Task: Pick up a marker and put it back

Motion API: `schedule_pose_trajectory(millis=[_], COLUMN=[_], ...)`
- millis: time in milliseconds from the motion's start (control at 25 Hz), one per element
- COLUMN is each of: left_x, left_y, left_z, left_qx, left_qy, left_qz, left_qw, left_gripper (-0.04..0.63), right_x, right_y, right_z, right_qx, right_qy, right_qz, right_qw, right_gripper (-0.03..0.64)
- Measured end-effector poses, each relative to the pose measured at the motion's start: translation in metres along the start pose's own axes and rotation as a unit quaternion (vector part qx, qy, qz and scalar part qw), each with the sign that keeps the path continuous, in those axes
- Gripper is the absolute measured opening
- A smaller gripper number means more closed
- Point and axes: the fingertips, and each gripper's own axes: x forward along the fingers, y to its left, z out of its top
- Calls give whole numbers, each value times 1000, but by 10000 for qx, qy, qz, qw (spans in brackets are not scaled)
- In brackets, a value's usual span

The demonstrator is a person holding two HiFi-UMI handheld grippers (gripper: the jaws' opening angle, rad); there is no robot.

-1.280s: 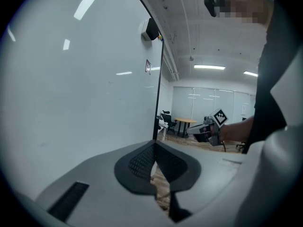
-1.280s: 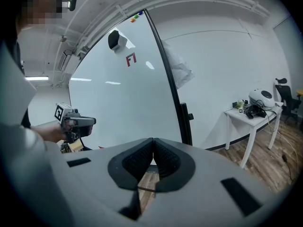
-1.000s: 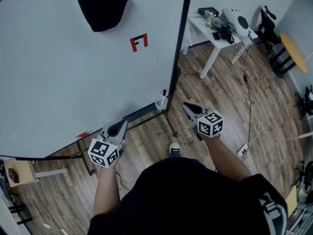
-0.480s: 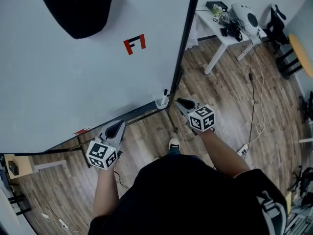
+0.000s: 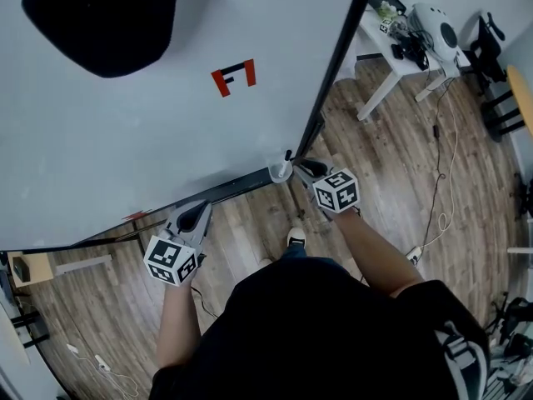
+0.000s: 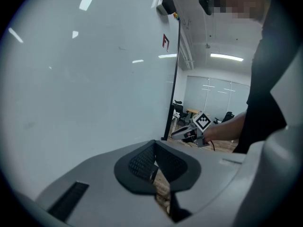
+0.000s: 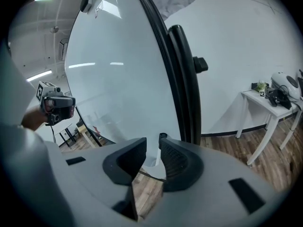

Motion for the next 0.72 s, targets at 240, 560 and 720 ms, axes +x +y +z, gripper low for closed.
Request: schedule_pose_trajectory(millis=[240,560,720], left_x=[-1,-9,-6], left_y=[3,8,7], left_z=[-7,-19,-22], left_qx=[-107,-261,-296], left_qy=[90,187,230], left_qz=[45,133,126], left_qw=[9999,9994,9992], left_gripper=[12,12,12], right_x=[22,44,52], right_y=[-8,-14,-18], right_z=[-6,-16,-18], right_qx=[3,42,26], right_qy=[193,372,434], right_qz=[35,102,107], right_qw=[9998,9992,9990], right_gripper=[103,120,120])
